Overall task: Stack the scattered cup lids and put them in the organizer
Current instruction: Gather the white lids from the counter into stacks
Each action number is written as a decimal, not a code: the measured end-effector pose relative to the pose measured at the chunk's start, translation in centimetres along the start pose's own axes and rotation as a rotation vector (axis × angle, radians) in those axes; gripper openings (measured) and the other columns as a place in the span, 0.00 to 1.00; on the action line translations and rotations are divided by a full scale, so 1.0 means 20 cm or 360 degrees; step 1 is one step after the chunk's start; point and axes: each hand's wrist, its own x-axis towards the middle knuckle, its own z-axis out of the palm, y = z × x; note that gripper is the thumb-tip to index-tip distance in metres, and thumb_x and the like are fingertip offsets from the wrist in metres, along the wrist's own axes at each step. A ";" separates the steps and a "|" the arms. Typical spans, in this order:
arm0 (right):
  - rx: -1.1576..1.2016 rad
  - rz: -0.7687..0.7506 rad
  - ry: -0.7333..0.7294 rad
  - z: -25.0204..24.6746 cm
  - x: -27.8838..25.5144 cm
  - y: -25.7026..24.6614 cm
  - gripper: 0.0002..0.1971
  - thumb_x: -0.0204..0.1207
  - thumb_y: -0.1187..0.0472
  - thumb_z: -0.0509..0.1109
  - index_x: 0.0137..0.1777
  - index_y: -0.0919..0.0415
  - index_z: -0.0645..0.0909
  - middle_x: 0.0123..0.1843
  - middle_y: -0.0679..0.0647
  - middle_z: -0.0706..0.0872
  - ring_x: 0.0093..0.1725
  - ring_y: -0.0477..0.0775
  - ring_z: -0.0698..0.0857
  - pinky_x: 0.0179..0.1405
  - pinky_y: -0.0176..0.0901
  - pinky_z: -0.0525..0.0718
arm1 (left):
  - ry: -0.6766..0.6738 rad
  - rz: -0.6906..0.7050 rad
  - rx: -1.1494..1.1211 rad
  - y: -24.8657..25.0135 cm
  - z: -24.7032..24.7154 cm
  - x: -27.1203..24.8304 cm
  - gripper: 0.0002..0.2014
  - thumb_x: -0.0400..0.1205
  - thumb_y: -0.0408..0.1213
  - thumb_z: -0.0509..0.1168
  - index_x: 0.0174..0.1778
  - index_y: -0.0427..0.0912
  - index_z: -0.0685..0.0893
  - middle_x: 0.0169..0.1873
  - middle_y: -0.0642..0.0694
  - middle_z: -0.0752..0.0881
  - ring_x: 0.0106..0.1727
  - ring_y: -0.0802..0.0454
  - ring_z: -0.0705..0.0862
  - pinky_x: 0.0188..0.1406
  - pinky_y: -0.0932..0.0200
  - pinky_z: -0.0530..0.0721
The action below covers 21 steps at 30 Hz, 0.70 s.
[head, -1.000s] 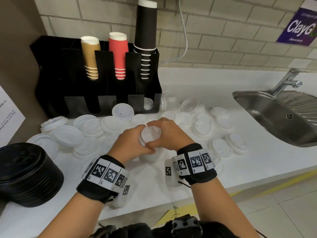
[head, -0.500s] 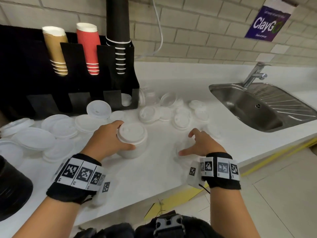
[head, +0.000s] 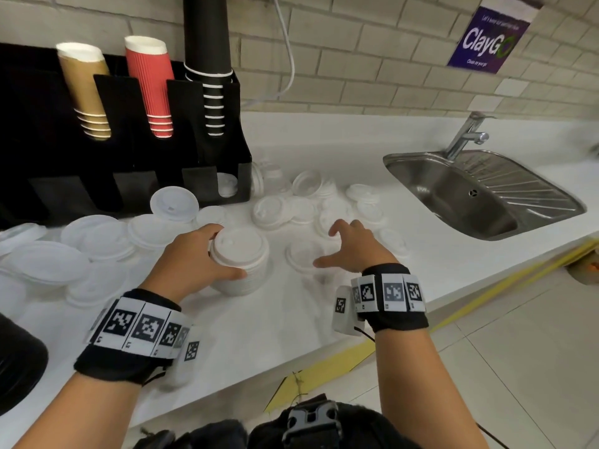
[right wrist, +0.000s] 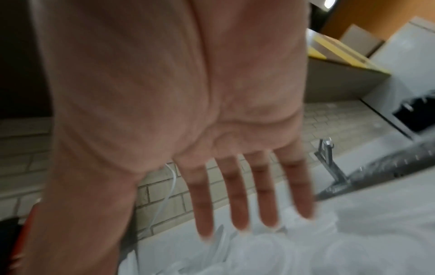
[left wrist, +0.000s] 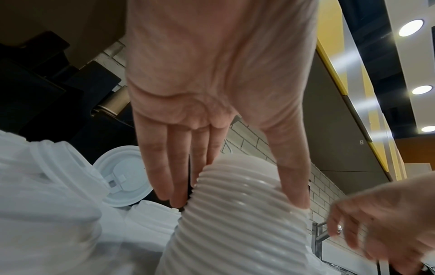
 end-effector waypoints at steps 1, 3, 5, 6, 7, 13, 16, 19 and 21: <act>-0.0139 0.0092 -0.0078 0.01 -0.01 0.01 0.39 0.65 0.44 0.81 0.72 0.55 0.68 0.71 0.57 0.68 0.73 0.61 0.68 0.65 0.58 0.77 | -0.0003 -0.0001 0.0009 0.00 0.00 0.00 0.34 0.61 0.45 0.85 0.63 0.51 0.80 0.54 0.54 0.85 0.56 0.49 0.83 0.56 0.52 0.81; -0.0295 0.0250 -0.0228 0.03 -0.04 0.04 0.44 0.62 0.44 0.82 0.74 0.55 0.65 0.72 0.57 0.67 0.74 0.63 0.67 0.66 0.62 0.78 | -0.0007 -0.0008 0.0025 0.00 0.00 0.00 0.34 0.61 0.45 0.85 0.62 0.52 0.80 0.54 0.53 0.86 0.56 0.49 0.83 0.56 0.52 0.80; -0.0311 0.0308 -0.0309 0.06 -0.06 0.05 0.46 0.61 0.47 0.84 0.75 0.55 0.63 0.71 0.57 0.67 0.72 0.65 0.70 0.64 0.64 0.80 | -0.0011 -0.0016 0.0040 0.01 -0.01 0.00 0.34 0.61 0.46 0.85 0.62 0.51 0.80 0.54 0.52 0.86 0.56 0.48 0.83 0.55 0.52 0.80; -0.0306 0.0314 -0.0325 0.08 -0.06 0.05 0.45 0.61 0.49 0.84 0.75 0.55 0.63 0.71 0.58 0.67 0.71 0.66 0.71 0.63 0.64 0.80 | -0.0014 -0.0018 0.0047 0.01 -0.01 0.00 0.35 0.61 0.46 0.85 0.63 0.50 0.80 0.55 0.52 0.86 0.56 0.48 0.83 0.56 0.51 0.81; -0.0301 0.0311 -0.0331 0.08 -0.06 0.05 0.45 0.62 0.51 0.84 0.75 0.55 0.63 0.71 0.58 0.67 0.71 0.67 0.72 0.63 0.64 0.81 | -0.0018 -0.0020 0.0051 0.01 -0.01 0.00 0.36 0.61 0.46 0.85 0.64 0.50 0.80 0.55 0.52 0.86 0.56 0.48 0.83 0.57 0.51 0.81; -0.0268 0.0251 -0.0284 0.09 -0.05 0.04 0.36 0.67 0.52 0.80 0.73 0.53 0.66 0.70 0.58 0.68 0.69 0.64 0.72 0.56 0.53 0.78 | -0.0020 -0.0035 0.0040 0.01 -0.01 0.00 0.36 0.61 0.47 0.85 0.64 0.50 0.80 0.56 0.51 0.86 0.56 0.47 0.84 0.58 0.48 0.82; -0.0107 0.0117 -0.0188 0.05 -0.05 0.01 0.35 0.68 0.47 0.77 0.72 0.49 0.66 0.67 0.57 0.69 0.66 0.62 0.75 0.55 0.51 0.77 | -0.0014 -0.0033 0.0041 0.01 -0.01 -0.01 0.35 0.61 0.48 0.85 0.64 0.51 0.80 0.55 0.52 0.86 0.56 0.47 0.84 0.56 0.50 0.81; 0.0268 -0.0217 -0.0172 0.02 -0.04 -0.08 0.32 0.69 0.43 0.76 0.71 0.41 0.67 0.64 0.54 0.72 0.62 0.56 0.77 0.55 0.47 0.78 | 0.0016 -0.0016 0.0102 0.02 -0.01 -0.02 0.37 0.61 0.51 0.84 0.66 0.50 0.80 0.59 0.51 0.84 0.60 0.47 0.82 0.59 0.48 0.80; 0.0554 -0.0466 -0.0153 0.04 -0.04 -0.17 0.29 0.70 0.45 0.76 0.69 0.38 0.70 0.65 0.55 0.76 0.62 0.52 0.78 0.58 0.46 0.80 | 0.0027 -0.0030 0.0121 0.03 -0.01 -0.02 0.41 0.61 0.53 0.84 0.71 0.49 0.78 0.63 0.51 0.82 0.63 0.47 0.81 0.63 0.46 0.80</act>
